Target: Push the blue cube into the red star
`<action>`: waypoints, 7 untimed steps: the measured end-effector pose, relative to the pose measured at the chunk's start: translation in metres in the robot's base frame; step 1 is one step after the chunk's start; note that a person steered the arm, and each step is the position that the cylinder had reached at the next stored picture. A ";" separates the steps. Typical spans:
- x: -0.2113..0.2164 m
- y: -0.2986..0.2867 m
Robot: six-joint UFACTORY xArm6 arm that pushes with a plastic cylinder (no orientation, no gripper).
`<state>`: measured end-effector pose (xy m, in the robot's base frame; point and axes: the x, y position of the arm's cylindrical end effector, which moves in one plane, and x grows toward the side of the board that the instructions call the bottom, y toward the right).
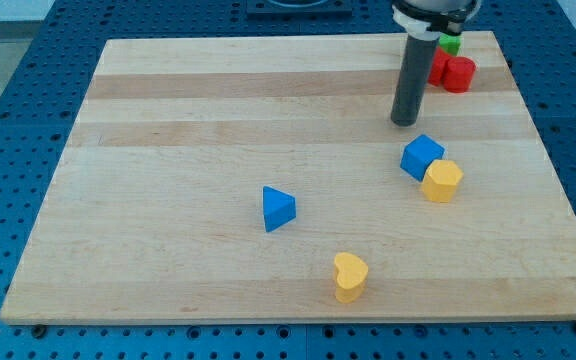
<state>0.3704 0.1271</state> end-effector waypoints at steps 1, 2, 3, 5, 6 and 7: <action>0.004 -0.032; 0.101 -0.069; 0.201 -0.039; 0.216 0.059; 0.192 0.051; 0.156 0.032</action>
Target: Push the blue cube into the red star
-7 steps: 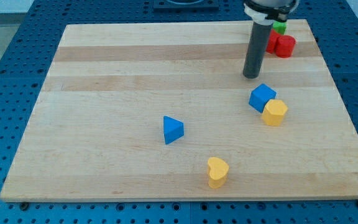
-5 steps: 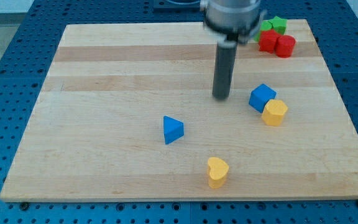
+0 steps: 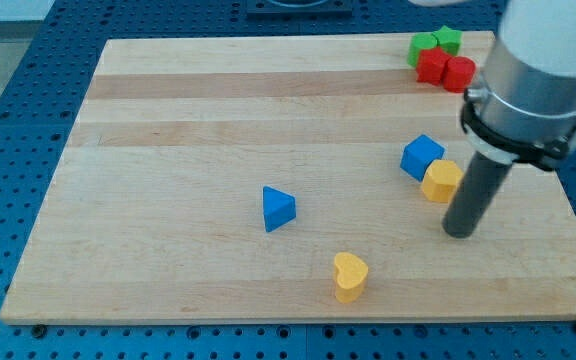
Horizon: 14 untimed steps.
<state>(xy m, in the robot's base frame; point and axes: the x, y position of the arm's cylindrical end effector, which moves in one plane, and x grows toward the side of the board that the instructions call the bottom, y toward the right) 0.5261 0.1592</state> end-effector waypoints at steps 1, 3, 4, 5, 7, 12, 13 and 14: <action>-0.033 -0.016; -0.161 -0.045; -0.235 -0.045; -0.266 -0.041; -0.174 -0.059; -0.193 -0.001; -0.217 0.013; -0.212 0.013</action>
